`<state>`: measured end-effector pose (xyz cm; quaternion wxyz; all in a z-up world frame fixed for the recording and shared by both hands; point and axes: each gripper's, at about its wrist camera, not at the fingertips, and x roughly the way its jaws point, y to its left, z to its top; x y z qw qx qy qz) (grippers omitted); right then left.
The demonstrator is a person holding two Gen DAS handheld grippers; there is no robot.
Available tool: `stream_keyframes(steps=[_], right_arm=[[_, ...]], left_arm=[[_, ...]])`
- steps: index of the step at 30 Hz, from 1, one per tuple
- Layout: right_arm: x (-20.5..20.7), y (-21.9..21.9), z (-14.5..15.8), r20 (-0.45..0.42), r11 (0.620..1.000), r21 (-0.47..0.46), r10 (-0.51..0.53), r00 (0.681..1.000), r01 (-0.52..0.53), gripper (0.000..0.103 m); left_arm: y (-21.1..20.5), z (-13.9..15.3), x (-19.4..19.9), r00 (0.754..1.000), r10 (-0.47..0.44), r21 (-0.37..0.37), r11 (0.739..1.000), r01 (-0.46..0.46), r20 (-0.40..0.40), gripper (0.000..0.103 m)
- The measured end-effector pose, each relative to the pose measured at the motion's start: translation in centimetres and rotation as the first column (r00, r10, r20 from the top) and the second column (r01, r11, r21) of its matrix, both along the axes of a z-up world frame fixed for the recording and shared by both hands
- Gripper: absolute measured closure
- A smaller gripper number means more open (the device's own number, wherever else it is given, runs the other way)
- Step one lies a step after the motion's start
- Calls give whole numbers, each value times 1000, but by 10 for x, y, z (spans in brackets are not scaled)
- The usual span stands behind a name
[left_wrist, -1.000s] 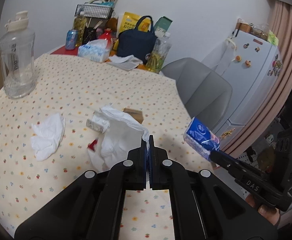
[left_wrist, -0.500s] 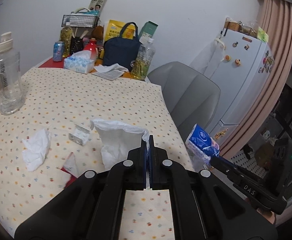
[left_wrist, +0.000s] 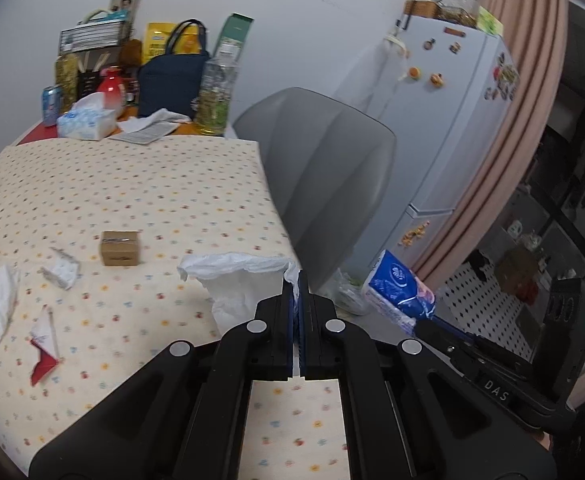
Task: Collect trash
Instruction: 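Carry both held items over the wastebasket and open the right gripper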
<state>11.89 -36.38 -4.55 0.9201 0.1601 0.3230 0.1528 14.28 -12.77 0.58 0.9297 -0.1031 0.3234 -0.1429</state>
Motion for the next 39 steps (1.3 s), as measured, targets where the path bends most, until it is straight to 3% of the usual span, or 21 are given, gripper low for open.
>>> stream_keyframes(steps=[9, 23, 25, 26, 27, 29, 32, 36, 39], right_arm=[[-6, -60, -25, -44, 995, -6, -103, 994, 103, 88], [-12, -147, -95, -172, 973, -27, -232, 957, 231, 85], [-11, -153, -106, -193, 972, -33, -235, 953, 233, 71], [-10, -155, -114, -207, 969, -43, -245, 947, 242, 51], [-11, -157, -121, -216, 966, -57, -257, 942, 251, 46], [-11, -162, -132, -237, 965, -62, -263, 935, 256, 45], [-14, -175, -146, -266, 956, -46, -291, 919, 289, 35], [-21, -194, -146, -257, 939, -44, -341, 904, 342, 19], [-25, -209, -142, -243, 924, -37, -377, 894, 380, 15]], left_arm=[[-62, -6, 11, 994, -109, 20, 994, 109, -18, 101], [-154, -39, 32, 965, -236, 69, 967, 245, -111, 101], [-166, -45, 34, 959, -253, 77, 961, 264, -125, 101], [-172, -48, 34, 956, -260, 80, 959, 272, -133, 101], [-178, -51, 34, 953, -269, 84, 956, 282, -142, 101], [-187, -57, 33, 947, -280, 93, 951, 296, -154, 100], [-198, -66, 35, 939, -294, 101, 944, 315, -180, 100], [-214, -76, 36, 927, -313, 106, 935, 339, -209, 101], [-226, -83, 37, 916, -331, 107, 926, 361, -225, 101]])
